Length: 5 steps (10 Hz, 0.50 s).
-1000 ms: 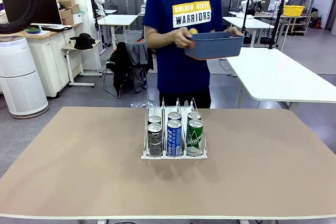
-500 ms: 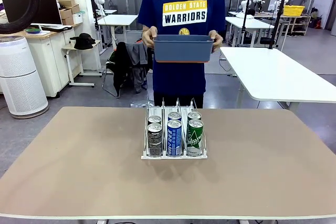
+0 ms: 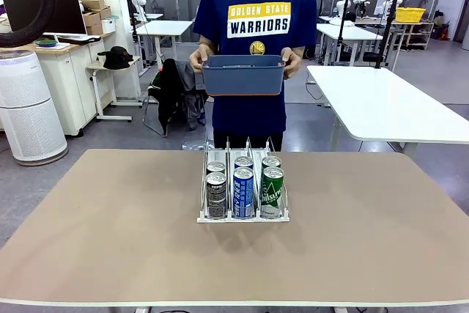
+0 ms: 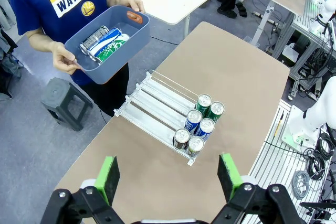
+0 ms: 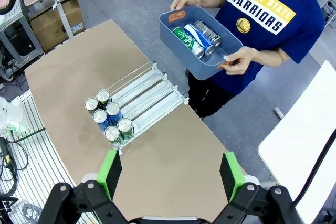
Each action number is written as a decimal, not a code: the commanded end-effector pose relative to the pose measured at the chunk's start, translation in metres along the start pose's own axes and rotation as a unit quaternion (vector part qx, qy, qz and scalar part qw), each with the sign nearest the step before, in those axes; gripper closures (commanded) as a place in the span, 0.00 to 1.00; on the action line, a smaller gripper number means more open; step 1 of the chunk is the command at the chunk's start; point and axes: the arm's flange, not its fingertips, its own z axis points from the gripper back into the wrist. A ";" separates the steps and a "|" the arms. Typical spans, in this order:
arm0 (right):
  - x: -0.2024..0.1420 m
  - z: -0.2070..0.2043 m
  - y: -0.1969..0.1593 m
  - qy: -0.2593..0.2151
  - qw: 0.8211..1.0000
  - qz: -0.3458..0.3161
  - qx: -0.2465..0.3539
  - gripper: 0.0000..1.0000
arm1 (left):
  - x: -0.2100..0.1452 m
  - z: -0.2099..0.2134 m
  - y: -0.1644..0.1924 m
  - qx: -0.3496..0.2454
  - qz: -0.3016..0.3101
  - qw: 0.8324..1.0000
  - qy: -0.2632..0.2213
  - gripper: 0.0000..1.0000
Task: Fill the beverage cans into the dispenser.
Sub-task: Pick up the Pepsi coke handed by the human.
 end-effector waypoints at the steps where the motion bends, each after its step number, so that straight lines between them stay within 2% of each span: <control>1: 0.001 0.000 0.001 0.000 1.000 0.000 0.004 0.00 | 0.000 0.000 0.000 0.003 0.001 1.000 0.002 0.00; 5: 0.001 0.000 0.001 0.000 1.000 0.000 0.004 0.00 | 0.000 0.000 0.000 0.003 0.001 1.000 0.002 0.00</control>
